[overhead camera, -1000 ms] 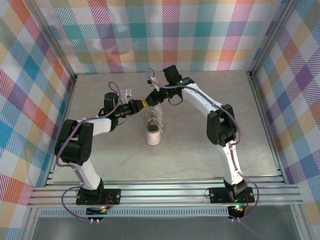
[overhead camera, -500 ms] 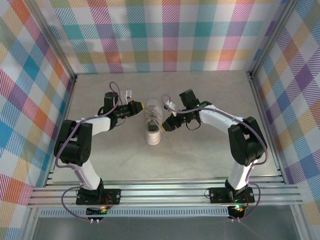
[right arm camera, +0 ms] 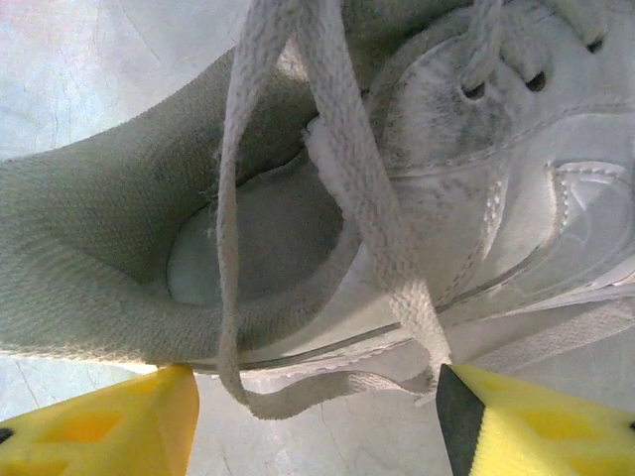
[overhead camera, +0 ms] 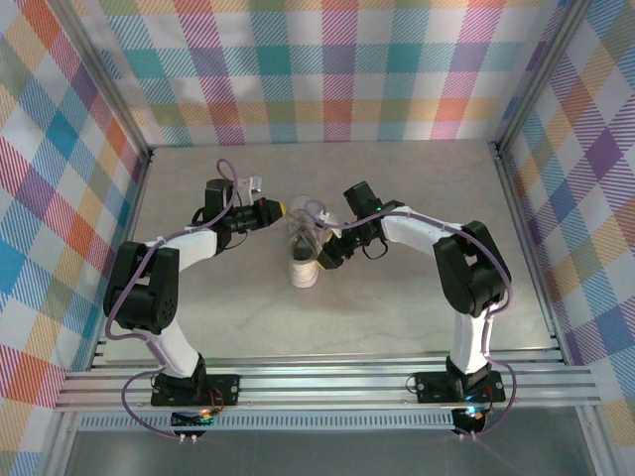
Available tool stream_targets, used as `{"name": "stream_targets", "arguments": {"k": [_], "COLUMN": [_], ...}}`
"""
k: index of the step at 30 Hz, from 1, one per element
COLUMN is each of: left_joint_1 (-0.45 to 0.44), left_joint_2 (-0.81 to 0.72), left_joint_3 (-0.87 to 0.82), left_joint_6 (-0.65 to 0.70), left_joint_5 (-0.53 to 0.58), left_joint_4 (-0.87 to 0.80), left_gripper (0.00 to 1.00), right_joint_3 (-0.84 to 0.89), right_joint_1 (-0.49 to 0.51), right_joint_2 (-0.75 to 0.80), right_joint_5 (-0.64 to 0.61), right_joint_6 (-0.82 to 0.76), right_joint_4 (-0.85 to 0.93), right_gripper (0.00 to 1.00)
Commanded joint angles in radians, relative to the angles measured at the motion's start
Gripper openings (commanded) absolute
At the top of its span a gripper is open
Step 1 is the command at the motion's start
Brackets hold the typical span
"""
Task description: Tie the shoes
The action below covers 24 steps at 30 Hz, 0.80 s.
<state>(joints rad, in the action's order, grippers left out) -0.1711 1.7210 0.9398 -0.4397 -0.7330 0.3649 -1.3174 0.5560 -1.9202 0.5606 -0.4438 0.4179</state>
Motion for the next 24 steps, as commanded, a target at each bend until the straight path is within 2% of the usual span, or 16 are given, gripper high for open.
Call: {"name": "stream_targets", "arguments": {"k": [1,4,7,10,12,14,24], "left_joint_1": [0.012,0.013,0.013,0.015,0.018,0.023,0.030], "left_joint_2": [-0.026,-0.025,-0.026,-0.034,-0.044,-0.053,-0.093], "left_joint_3": [0.035,0.042,0.053,0.070,0.085,0.097,0.119], "left_joint_6": [0.027,0.030,0.039,0.057,0.070,0.080,0.150], "left_joint_5": [-0.023,-0.033,-0.042,-0.041,-0.033,-0.026,0.039], "left_joint_4": [-0.015,-0.021,-0.038,-0.068,-0.100,-0.129,-0.262], "left_gripper": [0.04,0.03,0.03,0.03,0.03,0.03,0.00], "right_joint_3": [-0.059,-0.085,-0.117,-0.140,-0.140,-0.122,-0.134], "right_joint_1": [0.004,0.004,0.007,0.007,0.008,0.007,0.002], "right_joint_2": [-0.041,-0.064,-0.089,-0.104,-0.098,-0.074,0.025], "right_joint_5": [-0.049,-0.031,0.021,0.055,0.044,0.017,-0.143], "right_joint_6": [-0.053,-0.066,-0.091,-0.107,-0.114,-0.116,-0.100], "right_joint_4": [0.011,0.033,0.085,0.141,0.167,0.166,0.210], "right_gripper": [0.65,0.64,0.59,0.41,0.17,0.08,0.00]}}
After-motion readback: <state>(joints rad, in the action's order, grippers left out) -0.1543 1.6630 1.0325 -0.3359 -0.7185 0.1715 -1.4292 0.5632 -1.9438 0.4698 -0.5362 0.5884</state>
